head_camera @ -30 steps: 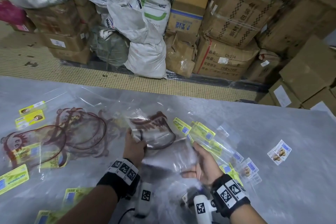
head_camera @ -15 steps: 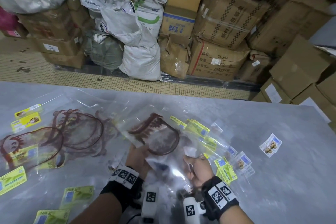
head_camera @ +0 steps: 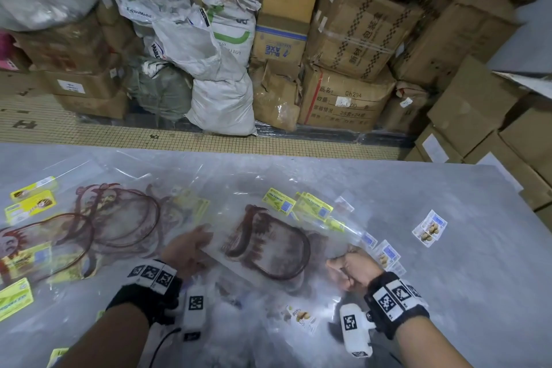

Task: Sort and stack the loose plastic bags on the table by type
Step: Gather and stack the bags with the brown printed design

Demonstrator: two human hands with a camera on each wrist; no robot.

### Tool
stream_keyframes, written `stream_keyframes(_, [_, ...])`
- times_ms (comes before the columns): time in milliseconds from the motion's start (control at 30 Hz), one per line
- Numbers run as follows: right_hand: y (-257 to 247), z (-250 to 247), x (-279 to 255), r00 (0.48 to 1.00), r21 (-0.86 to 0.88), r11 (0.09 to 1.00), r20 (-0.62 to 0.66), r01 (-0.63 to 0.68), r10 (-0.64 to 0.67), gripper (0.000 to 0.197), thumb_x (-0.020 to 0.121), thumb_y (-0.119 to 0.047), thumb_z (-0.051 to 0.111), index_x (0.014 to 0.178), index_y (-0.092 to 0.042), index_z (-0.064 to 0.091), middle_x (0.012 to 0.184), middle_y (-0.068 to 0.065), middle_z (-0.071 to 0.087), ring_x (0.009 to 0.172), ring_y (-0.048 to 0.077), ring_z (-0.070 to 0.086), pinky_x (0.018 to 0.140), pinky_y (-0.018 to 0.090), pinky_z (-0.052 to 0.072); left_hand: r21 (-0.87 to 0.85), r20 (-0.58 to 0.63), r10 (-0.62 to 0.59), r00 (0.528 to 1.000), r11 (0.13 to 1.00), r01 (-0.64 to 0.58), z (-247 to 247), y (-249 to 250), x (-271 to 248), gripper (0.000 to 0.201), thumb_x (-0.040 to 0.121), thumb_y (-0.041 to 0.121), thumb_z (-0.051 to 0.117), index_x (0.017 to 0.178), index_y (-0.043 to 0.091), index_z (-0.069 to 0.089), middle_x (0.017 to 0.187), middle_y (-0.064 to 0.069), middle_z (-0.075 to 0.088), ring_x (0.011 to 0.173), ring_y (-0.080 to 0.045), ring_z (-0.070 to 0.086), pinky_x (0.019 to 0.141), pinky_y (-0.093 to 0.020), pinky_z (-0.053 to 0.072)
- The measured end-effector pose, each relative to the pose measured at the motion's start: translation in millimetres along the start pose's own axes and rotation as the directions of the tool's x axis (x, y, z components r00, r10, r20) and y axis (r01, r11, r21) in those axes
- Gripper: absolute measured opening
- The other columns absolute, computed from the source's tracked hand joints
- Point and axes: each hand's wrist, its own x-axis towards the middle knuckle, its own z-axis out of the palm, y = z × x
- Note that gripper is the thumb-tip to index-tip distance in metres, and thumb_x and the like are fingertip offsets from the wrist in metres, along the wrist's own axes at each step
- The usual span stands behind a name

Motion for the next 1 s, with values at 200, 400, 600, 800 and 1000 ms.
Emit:
stream_keyframes(200, [-1, -5, 3, 1.0, -0.041, 0.999, -0.003, 0.009, -0.009, 0.023, 0.085, 0.015, 0.059, 0.089, -0.007, 0.052, 0.048, 0.005, 0.044, 0.035, 0.014, 0.036, 0.034, 0.018, 0.03, 0.175, -0.014, -0.091, 0.996, 0.98, 0.092, 0, 15, -10, 0.027, 0.094, 0.023, 0.059, 0.101, -0.002, 0.065, 0.063, -0.016, 0.059, 0.039, -0.025, 0.057, 0.038, -0.023, 0.046])
stream_keyframes(400, [-6, -12, 10, 0.999, -0.248, 0.968, 0.018, 0.041, -0.038, 0.051, 0.085, 0.002, 0.068, 0.13, -0.012, 0.049, 0.076, 0.008, 0.061, 0.055, 0.017, 0.054, 0.051, 0.029, 0.048, 0.385, -0.124, -0.051, 0.991, 0.918, 0.096, 4, 25, -7, 0.035, 0.091, 0.03, 0.064, 0.095, -0.005, 0.065, 0.072, -0.012, 0.064, 0.059, -0.025, 0.06, 0.05, -0.026, 0.05])
stream_keyframes(600, [-9, -9, 18, 0.997, -0.283, 0.957, -0.012, 0.071, -0.078, 0.061, 0.084, -0.001, 0.069, 0.139, -0.015, 0.046, 0.112, 0.007, 0.064, 0.082, 0.027, 0.067, 0.072, 0.038, 0.055, 0.814, 0.008, 0.163, 0.987, 0.571, -0.101, 8, 26, 4, 0.032, 0.08, 0.027, 0.07, 0.104, 0.008, 0.06, 0.075, -0.001, 0.061, 0.064, -0.015, 0.057, 0.061, -0.027, 0.047])
stream_keyframes(800, [2, -6, 26, 0.988, -0.074, 0.993, -0.116, 0.089, -0.097, 0.062, 0.084, -0.004, 0.07, 0.139, -0.008, 0.043, 0.125, 0.011, 0.062, 0.112, 0.03, 0.06, 0.095, 0.041, 0.05, 0.842, 0.021, 0.311, 0.95, 0.506, -0.185, 13, 14, -3, 0.015, 0.08, -0.001, 0.058, 0.075, 0.012, 0.053, 0.076, -0.001, 0.062, 0.07, -0.021, 0.057, 0.068, -0.034, 0.046])
stream_keyframes(1000, [10, -2, 25, 0.98, 0.087, 0.986, -0.154, 0.139, -0.124, 0.026, 0.086, 0.012, 0.058, 0.109, 0.001, 0.06, 0.089, 0.013, 0.068, 0.08, 0.026, 0.061, 0.071, 0.032, 0.048, 0.816, -0.083, 0.277, 0.957, 0.571, -0.094, 19, 19, -4, 0.032, 0.082, 0.016, 0.073, 0.095, -0.009, 0.059, 0.093, -0.029, 0.062, 0.087, -0.037, 0.062, 0.08, -0.042, 0.047])
